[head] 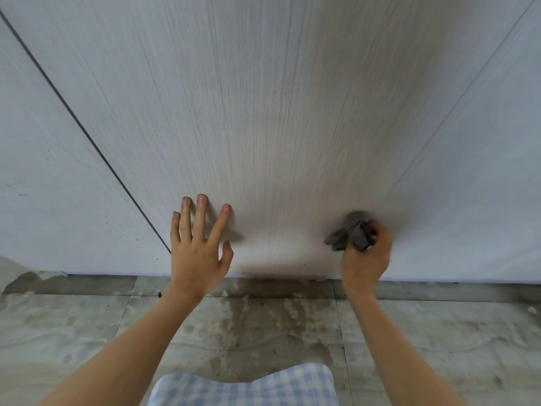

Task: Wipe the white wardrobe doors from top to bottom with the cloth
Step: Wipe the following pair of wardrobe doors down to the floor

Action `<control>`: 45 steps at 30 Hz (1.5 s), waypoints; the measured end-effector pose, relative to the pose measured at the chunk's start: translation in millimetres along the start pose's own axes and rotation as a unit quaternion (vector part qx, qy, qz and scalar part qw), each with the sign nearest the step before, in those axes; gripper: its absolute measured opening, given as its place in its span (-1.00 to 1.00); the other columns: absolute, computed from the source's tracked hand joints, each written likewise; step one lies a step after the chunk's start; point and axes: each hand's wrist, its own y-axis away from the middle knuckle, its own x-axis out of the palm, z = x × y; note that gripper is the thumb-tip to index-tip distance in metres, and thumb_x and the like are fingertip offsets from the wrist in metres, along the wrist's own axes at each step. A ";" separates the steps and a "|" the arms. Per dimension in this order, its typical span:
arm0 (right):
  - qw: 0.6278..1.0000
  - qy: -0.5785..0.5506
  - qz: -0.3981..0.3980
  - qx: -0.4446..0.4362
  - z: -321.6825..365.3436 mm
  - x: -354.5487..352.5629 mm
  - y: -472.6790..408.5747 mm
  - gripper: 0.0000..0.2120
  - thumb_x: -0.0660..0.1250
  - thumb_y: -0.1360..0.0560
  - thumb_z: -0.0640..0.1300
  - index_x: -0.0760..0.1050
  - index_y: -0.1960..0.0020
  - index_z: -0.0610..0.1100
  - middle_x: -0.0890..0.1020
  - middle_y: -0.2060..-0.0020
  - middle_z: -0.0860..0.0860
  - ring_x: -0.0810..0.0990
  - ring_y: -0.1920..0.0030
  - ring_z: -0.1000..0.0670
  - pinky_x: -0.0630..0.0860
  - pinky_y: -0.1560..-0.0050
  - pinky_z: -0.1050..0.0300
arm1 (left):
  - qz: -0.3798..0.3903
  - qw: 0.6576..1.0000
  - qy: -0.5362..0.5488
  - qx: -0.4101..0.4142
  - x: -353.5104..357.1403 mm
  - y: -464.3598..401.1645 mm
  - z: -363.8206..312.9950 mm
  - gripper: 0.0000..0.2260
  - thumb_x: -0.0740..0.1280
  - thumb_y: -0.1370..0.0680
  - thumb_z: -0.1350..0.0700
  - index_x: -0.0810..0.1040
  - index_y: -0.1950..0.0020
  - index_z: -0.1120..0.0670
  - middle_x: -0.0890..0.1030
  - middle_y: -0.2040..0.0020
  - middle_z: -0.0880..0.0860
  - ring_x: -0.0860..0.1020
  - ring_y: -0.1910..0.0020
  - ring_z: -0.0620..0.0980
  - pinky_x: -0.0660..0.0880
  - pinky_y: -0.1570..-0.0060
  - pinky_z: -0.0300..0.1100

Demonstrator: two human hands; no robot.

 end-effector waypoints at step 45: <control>0.909 -0.032 0.223 0.350 66.8 115.1 112.6 -0.68 0.30 -0.48 -0.37 0.28 -0.17 -0.28 0.45 0.03 -0.11 0.50 0.21 -0.04 0.42 0.27 0.46 | 0.139 0.964 0.098 -0.202 -39.0 36.7 92.1 -0.40 0.07 -0.51 0.00 0.02 -0.52 0.09 0.02 -0.52 0.28 0.06 -0.49 0.27 0.32 -0.25 0.20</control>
